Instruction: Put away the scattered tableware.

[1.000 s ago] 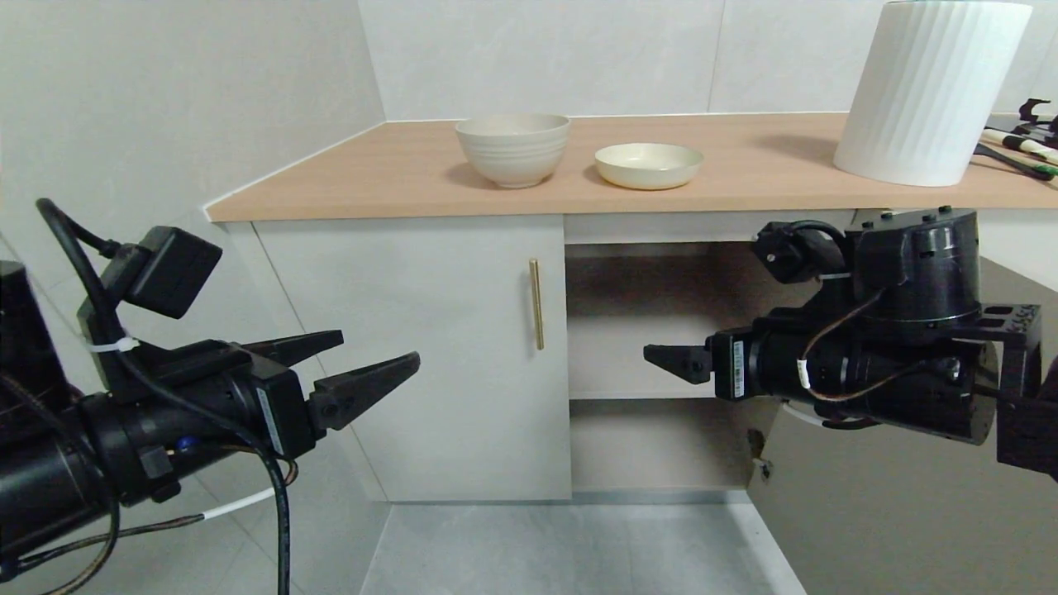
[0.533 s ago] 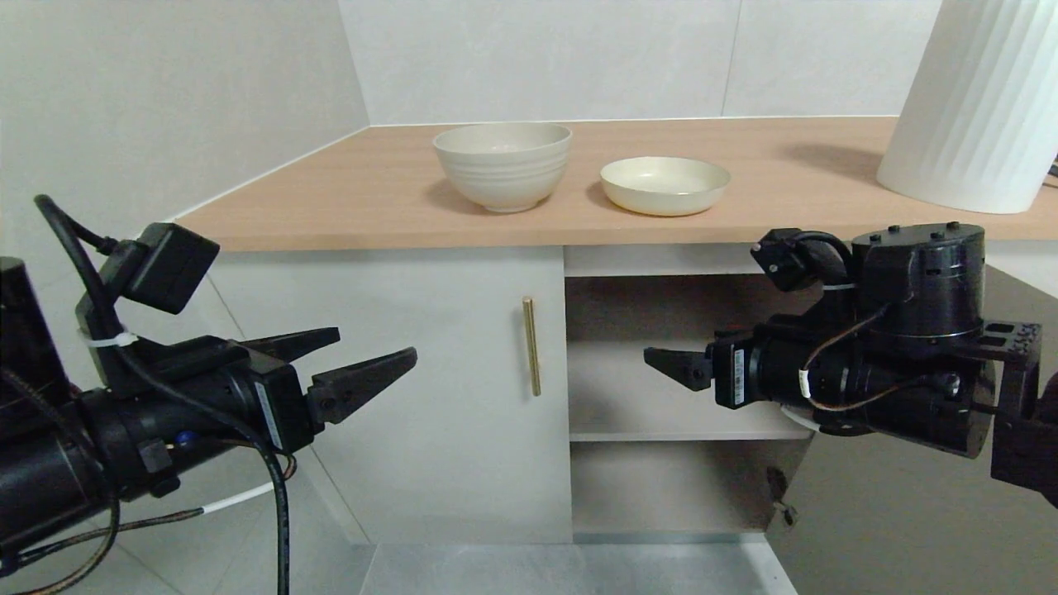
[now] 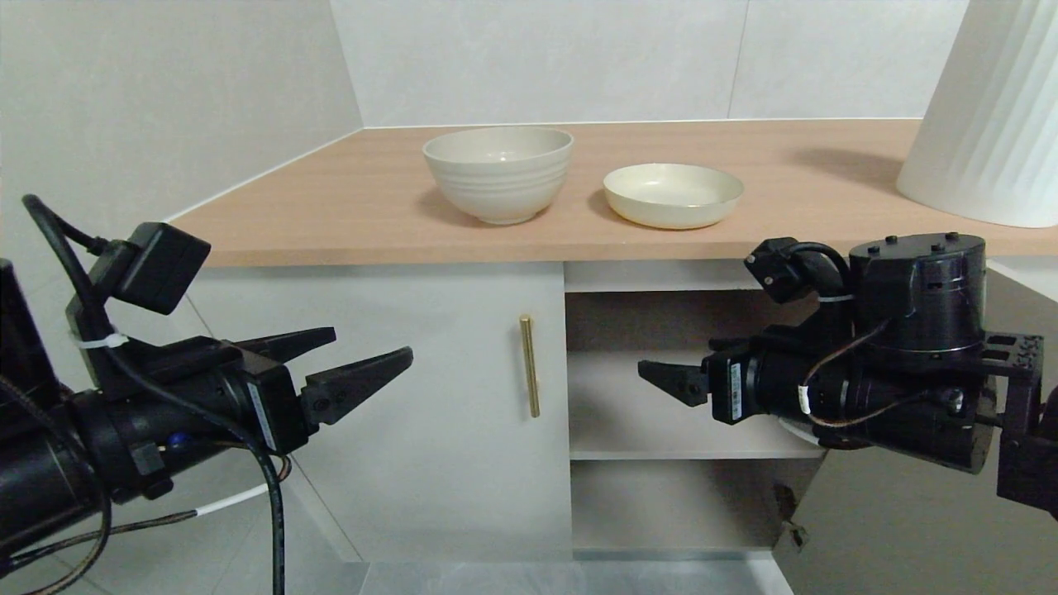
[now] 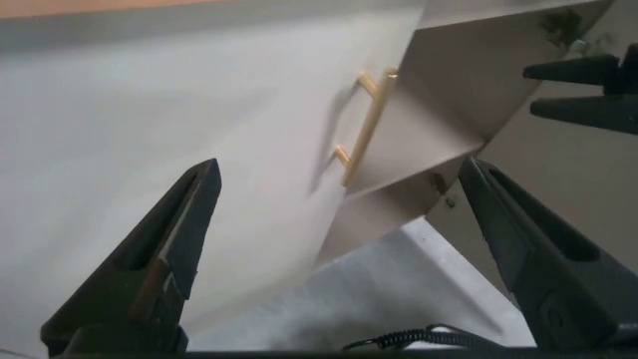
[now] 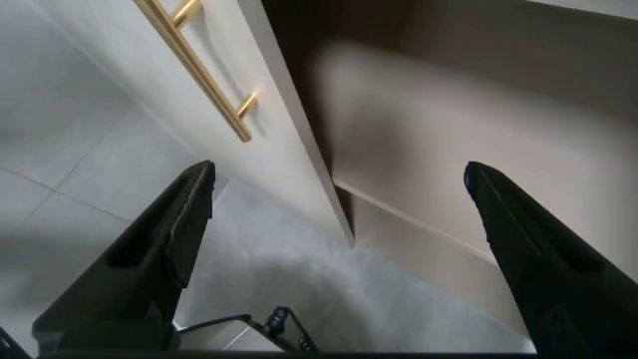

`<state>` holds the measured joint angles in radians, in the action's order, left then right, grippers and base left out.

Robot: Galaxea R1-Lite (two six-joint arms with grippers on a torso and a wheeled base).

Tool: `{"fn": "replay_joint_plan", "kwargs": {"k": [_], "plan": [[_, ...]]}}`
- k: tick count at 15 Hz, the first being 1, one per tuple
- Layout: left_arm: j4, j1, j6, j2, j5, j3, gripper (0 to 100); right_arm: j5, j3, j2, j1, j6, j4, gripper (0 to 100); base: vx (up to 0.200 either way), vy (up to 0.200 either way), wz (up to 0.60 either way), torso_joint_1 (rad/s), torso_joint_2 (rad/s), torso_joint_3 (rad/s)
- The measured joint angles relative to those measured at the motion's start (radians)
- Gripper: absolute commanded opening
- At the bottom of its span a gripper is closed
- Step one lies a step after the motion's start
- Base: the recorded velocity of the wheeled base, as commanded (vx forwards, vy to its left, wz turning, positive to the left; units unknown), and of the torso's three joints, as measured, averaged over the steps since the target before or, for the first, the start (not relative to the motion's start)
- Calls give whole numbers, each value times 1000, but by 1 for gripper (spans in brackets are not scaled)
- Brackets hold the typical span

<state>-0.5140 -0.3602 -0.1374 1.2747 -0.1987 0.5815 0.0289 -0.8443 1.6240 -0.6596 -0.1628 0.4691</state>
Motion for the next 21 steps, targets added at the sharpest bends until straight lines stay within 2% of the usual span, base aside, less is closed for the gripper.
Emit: {"fn": "replay_joint_plan", "kwargs": {"k": [4,9,12,13,14,15,18,21], "plan": [[-1,0,0,3,-3,1,100,0,2,0,-3,15,0,100,0,0,0,0,0,0],[4,0,-2,34,-15,50,100,-2,-11,-5,8,19,1,100,0,0,0,86,-268,-247],[-4,0,-10,98,-9,163,100,-2,-15,-3,22,25,28,100,0,0,0,162,-544,-292],[-4,2,-67,119,-17,183,100,-4,-16,-2,30,25,30,100,0,0,0,183,-471,-290],[-11,5,-137,141,-32,198,100,-14,-17,1,39,29,30,100,0,0,0,193,-466,-295],[-26,5,-171,159,-40,212,100,-24,-18,3,41,40,30,100,0,0,0,183,-456,-295],[-32,6,-207,199,-41,241,100,-29,-19,13,50,52,32,100,0,0,0,191,-478,-289],[-27,6,-211,240,-32,263,100,-33,-19,27,50,52,49,100,0,0,0,199,-481,-277]]}}
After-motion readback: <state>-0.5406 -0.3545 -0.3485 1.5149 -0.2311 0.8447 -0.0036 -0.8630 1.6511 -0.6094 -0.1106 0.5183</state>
